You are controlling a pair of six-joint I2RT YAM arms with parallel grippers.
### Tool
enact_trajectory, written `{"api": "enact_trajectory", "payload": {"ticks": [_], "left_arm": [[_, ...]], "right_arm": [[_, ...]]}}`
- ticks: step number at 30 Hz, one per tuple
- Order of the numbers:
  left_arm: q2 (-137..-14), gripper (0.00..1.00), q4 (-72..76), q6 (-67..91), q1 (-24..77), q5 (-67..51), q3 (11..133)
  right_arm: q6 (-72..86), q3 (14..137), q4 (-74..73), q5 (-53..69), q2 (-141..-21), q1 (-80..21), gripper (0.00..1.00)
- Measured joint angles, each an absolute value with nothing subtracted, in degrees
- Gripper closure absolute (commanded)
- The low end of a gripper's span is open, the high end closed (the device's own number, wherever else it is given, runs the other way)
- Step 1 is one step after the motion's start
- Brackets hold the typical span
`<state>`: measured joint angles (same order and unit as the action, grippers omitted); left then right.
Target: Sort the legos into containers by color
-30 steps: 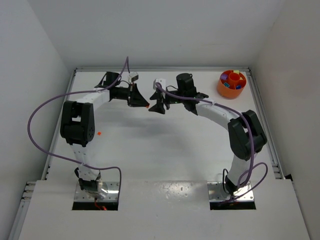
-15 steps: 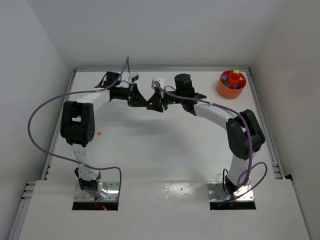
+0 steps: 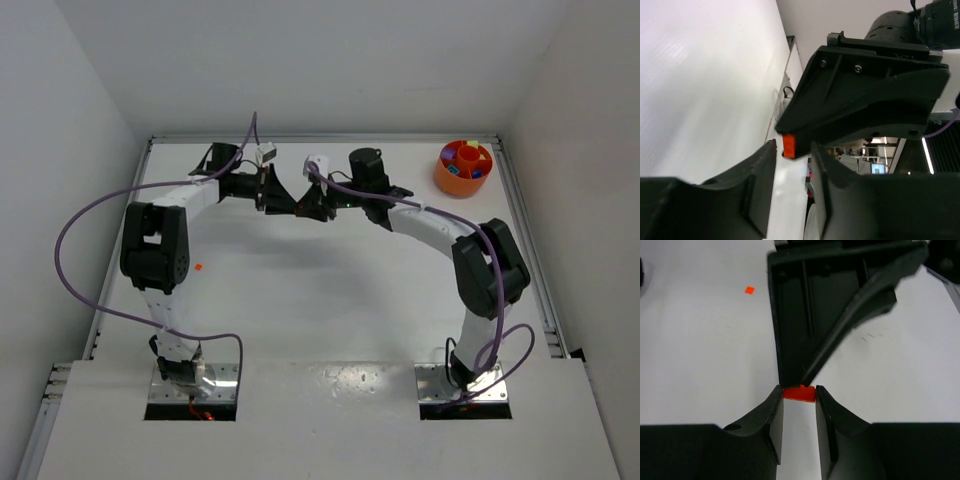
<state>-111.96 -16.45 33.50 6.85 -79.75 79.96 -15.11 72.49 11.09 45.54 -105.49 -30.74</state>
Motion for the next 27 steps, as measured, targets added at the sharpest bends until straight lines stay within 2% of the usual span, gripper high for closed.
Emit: {"api": "enact_trajectory", "payload": {"ticks": [3, 6, 8, 9, 16, 23, 27], "left_arm": [[-111.00, 0.52, -17.28, 32.18, 6.00, -77.03, 79.96], [-108.09, 0.50, -21.61, 27.16, 3.55, -70.19, 80.49], [-105.78, 0.15, -24.53, 23.44, 1.43, -61.91, 81.69], [-104.47, 0.01, -25.36, 22.04, 0.58, -57.52, 82.06], [-99.74, 0.00, -29.80, 13.82, 0.30, -35.05, 87.42], [-102.69, 0.00, -35.07, 10.48, 5.96, -14.52, 96.20], [-104.64, 0.00, -37.41, 8.95, 7.55, -8.16, 99.07]], "right_arm": [[-15.22, 71.42, 8.64, 41.91, -103.63, -30.26, 0.94], [-15.29, 69.93, 4.49, 38.85, -99.88, -27.99, 0.95], [-14.90, 69.76, 2.02, 36.95, -97.30, -25.54, 0.96], [-14.31, 69.76, 0.97, 35.68, -96.01, -24.12, 0.96], [-9.54, 76.09, -9.52, 25.71, -94.19, -10.74, 0.99], [-6.55, 96.64, -20.16, 15.44, -106.21, 2.02, 1.00], [-4.08, 106.56, -24.99, 12.23, -113.30, 6.52, 1.00]]}}
